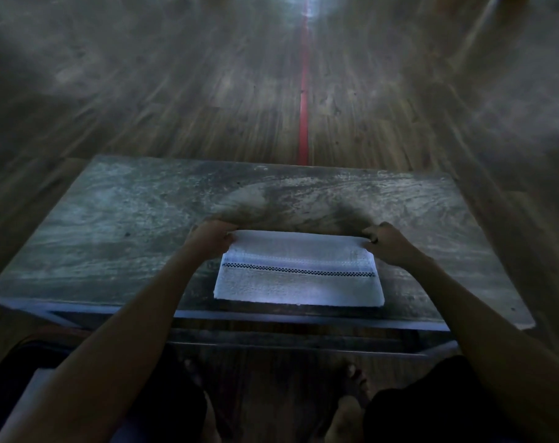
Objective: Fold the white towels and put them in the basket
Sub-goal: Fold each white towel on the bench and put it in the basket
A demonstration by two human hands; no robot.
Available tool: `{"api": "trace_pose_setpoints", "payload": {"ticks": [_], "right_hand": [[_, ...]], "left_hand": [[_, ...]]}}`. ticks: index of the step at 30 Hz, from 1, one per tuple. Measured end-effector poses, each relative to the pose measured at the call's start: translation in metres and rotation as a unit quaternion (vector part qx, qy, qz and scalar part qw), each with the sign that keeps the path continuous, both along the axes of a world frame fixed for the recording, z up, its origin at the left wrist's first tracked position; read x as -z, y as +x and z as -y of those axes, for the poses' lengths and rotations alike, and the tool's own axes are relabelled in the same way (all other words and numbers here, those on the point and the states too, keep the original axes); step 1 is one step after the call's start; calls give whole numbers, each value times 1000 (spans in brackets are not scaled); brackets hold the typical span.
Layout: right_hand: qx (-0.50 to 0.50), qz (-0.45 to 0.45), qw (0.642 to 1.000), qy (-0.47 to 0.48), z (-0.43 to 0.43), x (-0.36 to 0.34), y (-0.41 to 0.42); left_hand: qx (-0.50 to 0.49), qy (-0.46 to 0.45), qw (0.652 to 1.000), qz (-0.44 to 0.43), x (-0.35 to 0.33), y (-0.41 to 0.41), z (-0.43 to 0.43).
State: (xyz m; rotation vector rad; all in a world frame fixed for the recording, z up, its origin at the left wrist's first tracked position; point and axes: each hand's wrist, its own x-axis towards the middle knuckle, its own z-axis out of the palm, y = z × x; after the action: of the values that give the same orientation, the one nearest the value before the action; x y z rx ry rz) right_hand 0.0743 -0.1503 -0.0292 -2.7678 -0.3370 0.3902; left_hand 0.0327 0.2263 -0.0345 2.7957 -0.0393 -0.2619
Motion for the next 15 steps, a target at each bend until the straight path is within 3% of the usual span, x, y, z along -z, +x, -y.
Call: {"api": "trace_pose_setpoints", "payload": {"ticks": [8, 13, 15], "right_hand": [[-31, -6, 999, -42, -3, -11, -4], [7, -15, 999, 35, 10, -11, 1], [38, -1, 996, 82, 11, -23, 2]], "left_hand": [[-5, 28, 1000, 8, -3, -1, -3], [3, 0, 1000, 25, -13, 2, -4], [-1, -3, 997, 81, -28, 3, -1]]}}
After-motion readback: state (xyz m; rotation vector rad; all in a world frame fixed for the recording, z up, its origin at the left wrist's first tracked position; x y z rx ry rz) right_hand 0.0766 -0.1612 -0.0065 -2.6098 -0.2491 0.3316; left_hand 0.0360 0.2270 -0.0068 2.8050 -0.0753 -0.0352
